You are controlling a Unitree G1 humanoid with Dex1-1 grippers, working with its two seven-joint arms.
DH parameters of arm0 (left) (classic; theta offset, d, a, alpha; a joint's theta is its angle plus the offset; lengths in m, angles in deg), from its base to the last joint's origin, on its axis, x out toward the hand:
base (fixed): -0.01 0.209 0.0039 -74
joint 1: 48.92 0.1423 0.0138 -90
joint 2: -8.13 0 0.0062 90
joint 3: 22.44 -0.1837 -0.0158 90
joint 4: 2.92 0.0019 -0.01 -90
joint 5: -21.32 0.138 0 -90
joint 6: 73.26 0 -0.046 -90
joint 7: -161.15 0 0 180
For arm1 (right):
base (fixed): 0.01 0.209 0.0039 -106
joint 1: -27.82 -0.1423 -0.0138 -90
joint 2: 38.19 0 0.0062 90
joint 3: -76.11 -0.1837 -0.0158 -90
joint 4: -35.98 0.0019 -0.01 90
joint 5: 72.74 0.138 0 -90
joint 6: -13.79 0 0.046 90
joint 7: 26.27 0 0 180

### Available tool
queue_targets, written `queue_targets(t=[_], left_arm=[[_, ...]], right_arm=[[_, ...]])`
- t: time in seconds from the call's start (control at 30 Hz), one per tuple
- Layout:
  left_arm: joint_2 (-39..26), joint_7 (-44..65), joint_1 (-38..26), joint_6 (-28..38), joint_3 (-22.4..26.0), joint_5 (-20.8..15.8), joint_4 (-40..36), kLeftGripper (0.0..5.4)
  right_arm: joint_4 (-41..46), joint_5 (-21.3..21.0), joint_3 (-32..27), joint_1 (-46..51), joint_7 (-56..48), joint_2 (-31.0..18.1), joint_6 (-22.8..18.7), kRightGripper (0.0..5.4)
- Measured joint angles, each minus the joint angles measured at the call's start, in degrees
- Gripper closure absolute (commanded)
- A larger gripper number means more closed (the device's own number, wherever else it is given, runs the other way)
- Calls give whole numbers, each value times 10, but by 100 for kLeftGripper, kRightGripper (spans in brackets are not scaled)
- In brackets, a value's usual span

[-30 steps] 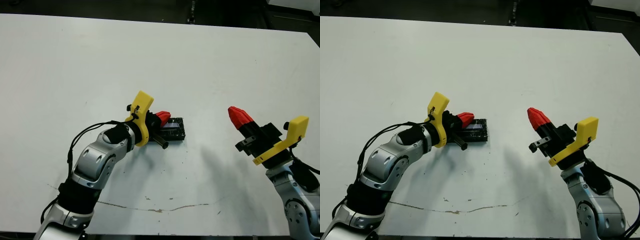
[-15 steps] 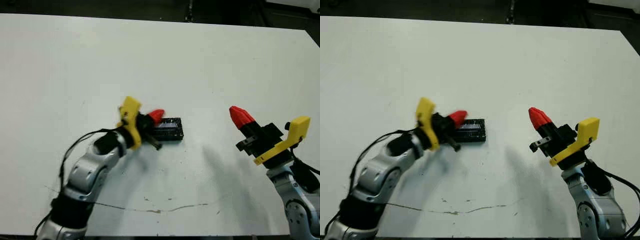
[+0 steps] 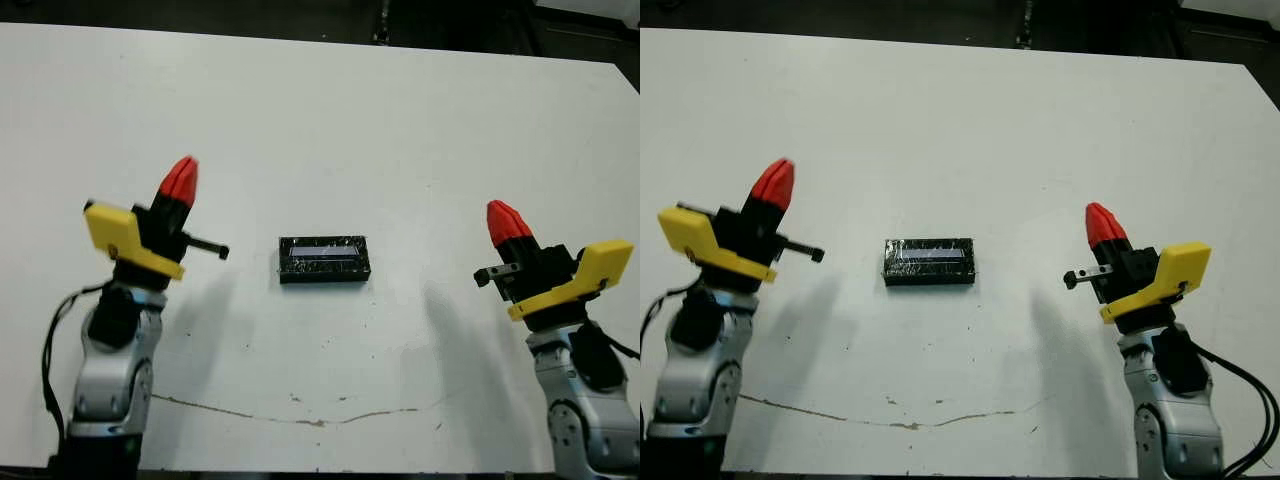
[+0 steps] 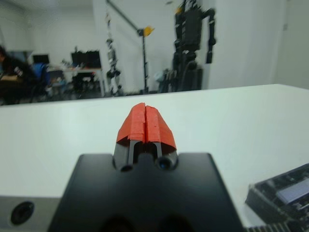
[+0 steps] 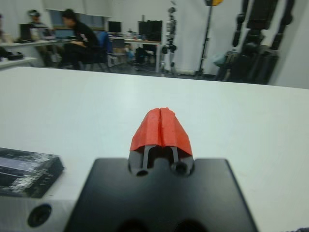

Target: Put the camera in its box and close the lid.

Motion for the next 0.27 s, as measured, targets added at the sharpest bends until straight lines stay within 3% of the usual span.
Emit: queue_targets(t=[0.27], left_arm=[[31,-15,22,44,-11,1,30,539]], right_arm=[[-9,-7,12,0,4,16,10,540]])
